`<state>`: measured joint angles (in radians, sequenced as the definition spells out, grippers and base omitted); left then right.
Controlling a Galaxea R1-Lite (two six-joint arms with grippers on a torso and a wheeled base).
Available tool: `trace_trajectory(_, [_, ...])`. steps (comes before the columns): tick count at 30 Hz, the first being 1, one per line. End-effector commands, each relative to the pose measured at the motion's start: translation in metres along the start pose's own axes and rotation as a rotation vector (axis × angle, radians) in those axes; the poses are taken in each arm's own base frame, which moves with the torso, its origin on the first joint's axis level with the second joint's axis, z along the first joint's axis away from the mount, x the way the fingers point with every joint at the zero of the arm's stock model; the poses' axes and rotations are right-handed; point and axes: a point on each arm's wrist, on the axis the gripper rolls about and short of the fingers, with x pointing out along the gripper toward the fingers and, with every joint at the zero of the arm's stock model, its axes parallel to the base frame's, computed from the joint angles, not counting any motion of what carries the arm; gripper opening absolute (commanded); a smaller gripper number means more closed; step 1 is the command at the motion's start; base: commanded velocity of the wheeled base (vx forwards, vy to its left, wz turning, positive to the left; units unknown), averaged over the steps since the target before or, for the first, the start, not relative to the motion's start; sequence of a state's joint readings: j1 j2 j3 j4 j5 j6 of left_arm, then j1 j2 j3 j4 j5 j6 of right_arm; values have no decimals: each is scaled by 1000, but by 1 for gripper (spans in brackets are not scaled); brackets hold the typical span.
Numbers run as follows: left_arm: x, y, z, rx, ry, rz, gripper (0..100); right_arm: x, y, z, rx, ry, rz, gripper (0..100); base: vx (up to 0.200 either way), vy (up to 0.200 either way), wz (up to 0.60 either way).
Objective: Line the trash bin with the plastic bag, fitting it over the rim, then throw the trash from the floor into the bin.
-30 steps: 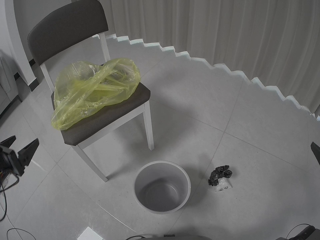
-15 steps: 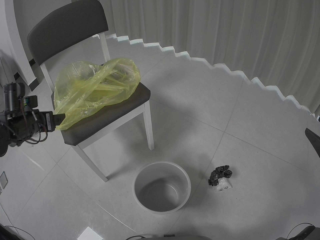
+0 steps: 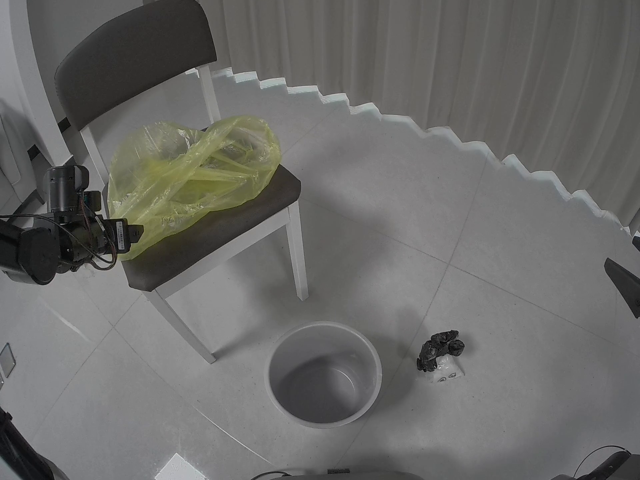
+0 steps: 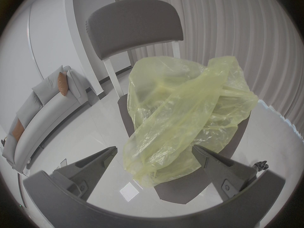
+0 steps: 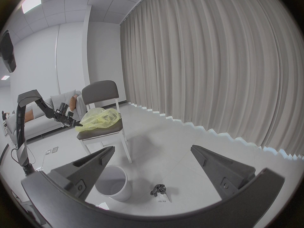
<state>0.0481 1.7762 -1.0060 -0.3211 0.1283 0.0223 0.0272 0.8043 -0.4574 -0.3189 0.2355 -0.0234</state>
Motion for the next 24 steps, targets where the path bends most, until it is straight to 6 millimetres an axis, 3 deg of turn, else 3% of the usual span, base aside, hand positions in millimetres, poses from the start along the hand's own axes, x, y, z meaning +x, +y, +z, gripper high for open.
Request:
trace_trajectory(1, [11,1,-5,2,24,6,100,2,0,-1,1,9,0,100,0,0,0])
trace_trajectory(20, [28,12,-9,80,52,86,100,3,-1,-2,5,18,-2,100,0,0,0])
trace_trajectory(21, [28,12,-8,80,50,86,0,3,-1,-3,5,19,-2,100,0,0,0])
trace_trajectory(24, [28,12,-8,75,48,86,0,4,-1,-3,6,21,-2,100,0,0,0])
